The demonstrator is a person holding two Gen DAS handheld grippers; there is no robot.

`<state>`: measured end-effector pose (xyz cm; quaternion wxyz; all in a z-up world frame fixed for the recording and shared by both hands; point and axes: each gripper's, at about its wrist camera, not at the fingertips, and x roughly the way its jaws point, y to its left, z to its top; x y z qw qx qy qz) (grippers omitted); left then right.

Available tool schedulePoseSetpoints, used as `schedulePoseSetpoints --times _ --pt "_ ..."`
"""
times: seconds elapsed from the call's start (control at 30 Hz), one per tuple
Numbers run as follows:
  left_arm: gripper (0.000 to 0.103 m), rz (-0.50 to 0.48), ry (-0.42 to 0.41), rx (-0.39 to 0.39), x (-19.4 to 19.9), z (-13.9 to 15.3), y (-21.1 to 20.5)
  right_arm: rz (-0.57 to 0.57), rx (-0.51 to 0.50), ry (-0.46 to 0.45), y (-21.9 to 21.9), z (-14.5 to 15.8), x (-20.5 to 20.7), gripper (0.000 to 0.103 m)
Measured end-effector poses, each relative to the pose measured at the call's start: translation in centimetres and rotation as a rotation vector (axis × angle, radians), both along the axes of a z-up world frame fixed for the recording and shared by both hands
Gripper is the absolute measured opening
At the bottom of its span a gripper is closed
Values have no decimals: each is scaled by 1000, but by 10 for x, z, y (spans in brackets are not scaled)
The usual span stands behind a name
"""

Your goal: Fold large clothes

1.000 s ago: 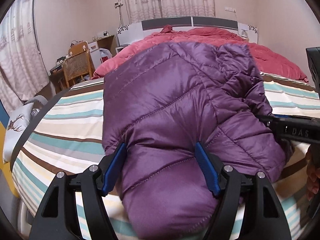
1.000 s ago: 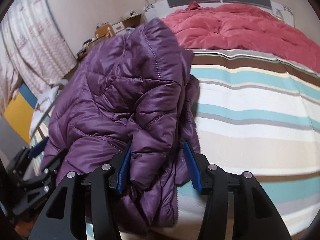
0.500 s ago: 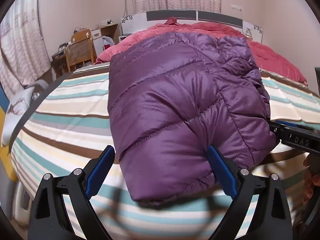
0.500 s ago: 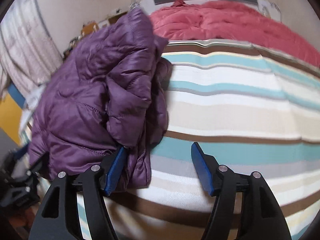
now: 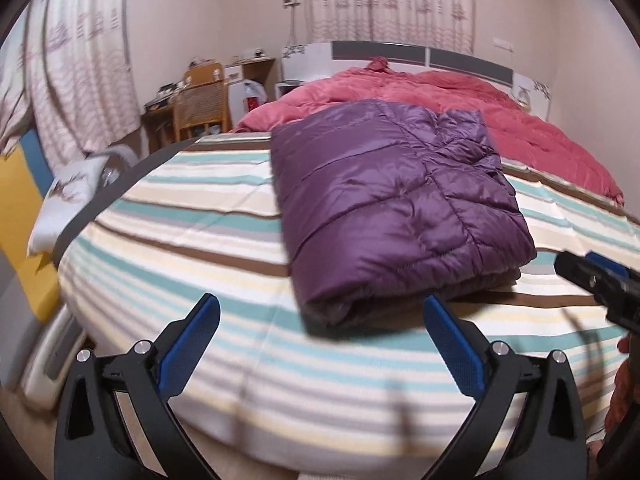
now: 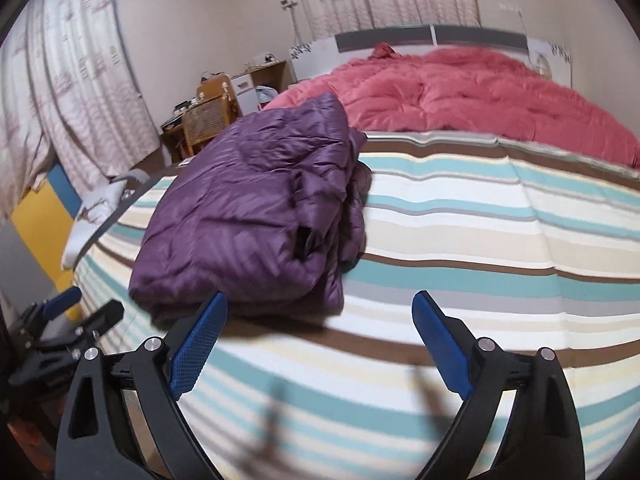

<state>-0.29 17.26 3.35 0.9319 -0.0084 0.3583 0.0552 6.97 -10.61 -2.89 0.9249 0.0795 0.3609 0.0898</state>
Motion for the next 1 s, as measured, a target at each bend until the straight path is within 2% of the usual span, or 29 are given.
schedulePoseSetpoints --times 0.13,0.27,0.6,1.0 --pt "101 71 -1 -10 -17 2 6 14 -30 -21 8 9 -21 99" --pt "101 111 1 -20 -30 3 6 17 -79 -34 14 17 -37 100" --pt "101 109 -32 -3 -47 10 -3 18 -125 -38 18 28 -57 100" --pt "101 115 -44 -16 -52 12 -2 49 -131 -57 28 34 -65 100"
